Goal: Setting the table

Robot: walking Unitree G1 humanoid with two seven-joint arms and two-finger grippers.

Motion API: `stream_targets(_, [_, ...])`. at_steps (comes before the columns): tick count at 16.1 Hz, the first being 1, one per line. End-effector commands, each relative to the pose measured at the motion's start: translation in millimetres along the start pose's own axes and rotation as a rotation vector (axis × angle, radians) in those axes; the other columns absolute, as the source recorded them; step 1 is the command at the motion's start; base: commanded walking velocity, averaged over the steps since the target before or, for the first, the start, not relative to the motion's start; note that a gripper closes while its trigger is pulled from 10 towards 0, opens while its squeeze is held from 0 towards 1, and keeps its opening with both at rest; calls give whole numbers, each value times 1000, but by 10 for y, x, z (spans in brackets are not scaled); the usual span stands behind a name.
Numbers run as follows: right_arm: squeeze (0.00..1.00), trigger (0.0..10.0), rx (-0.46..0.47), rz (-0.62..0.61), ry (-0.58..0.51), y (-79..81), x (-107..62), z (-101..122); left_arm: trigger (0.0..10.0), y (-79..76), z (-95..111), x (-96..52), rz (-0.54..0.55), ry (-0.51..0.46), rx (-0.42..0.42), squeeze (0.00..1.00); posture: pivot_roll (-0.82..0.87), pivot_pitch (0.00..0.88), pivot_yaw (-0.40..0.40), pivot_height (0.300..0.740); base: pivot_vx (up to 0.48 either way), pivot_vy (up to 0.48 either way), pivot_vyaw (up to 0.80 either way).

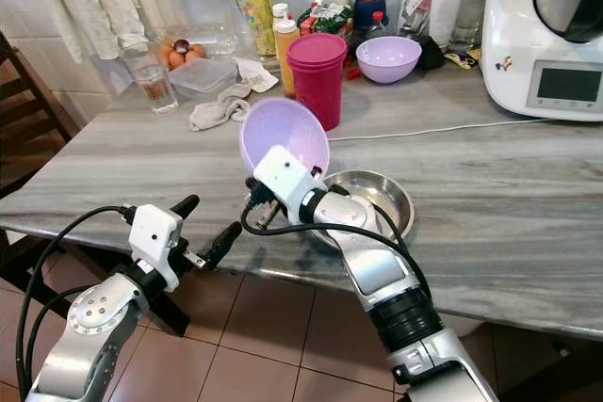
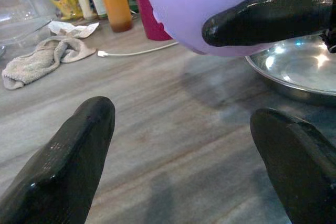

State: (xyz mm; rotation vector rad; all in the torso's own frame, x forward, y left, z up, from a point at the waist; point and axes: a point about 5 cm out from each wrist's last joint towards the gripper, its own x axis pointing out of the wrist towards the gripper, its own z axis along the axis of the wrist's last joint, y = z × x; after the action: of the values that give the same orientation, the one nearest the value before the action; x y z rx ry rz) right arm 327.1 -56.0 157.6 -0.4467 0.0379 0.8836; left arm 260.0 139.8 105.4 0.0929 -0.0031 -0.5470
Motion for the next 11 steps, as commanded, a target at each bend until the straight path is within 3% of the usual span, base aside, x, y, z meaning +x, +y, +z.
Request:
stream_targets(1, [0,10000,-14,44,6,49,30,17,10000,18,9,-8,-5,11,22,0,-219,32,127,740,0,0,0])
stream_targets(10, [0,10000,-7,124,64,145,-22,-141,10000,7,21,-17,-31,13,14,0,-216,36,130,740,0,0,0])
stream_targets(11, [576,10000,-6,124,72,143,-33,-166,10000,2,20,-15,-33,13,13,0,-216,36,130,740,0,0,0])
